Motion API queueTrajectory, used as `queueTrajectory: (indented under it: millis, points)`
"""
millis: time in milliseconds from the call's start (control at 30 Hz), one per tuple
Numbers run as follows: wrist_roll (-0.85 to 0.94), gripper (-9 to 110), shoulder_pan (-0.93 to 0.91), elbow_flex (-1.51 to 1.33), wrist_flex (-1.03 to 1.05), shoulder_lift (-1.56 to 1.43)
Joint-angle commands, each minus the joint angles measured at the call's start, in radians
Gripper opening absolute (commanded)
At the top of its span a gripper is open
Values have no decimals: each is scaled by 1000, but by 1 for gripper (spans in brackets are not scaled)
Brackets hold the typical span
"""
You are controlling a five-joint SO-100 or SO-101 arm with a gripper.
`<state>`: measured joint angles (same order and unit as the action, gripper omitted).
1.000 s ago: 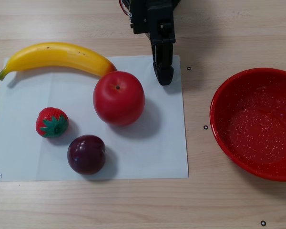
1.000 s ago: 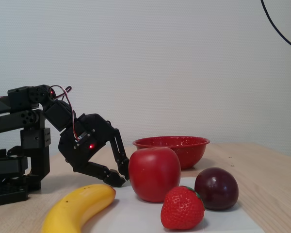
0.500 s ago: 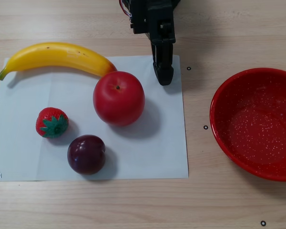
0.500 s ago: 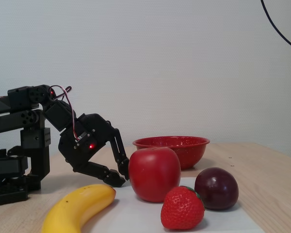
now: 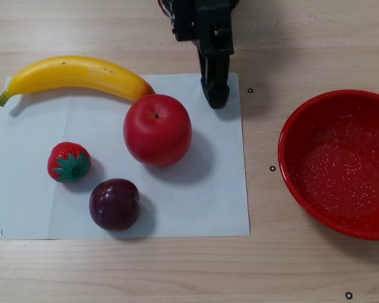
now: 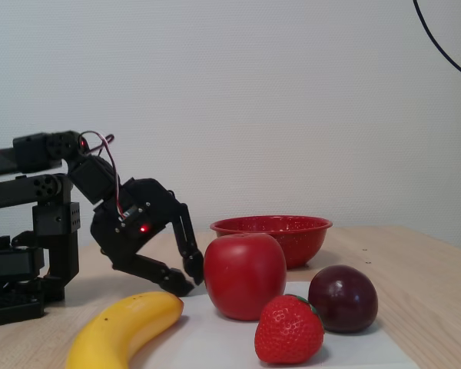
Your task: Grasp the banana and put it in the red bowl.
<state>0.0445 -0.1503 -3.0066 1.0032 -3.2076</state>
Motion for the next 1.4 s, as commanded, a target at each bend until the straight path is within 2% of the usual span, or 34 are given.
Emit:
queueTrajectory:
  millis: [0, 467, 1367]
  points:
    - [3, 0, 18, 143, 60, 49]
    - [-106, 0, 144, 517, 279, 267]
    - [-439, 0, 664, 1204, 581, 870]
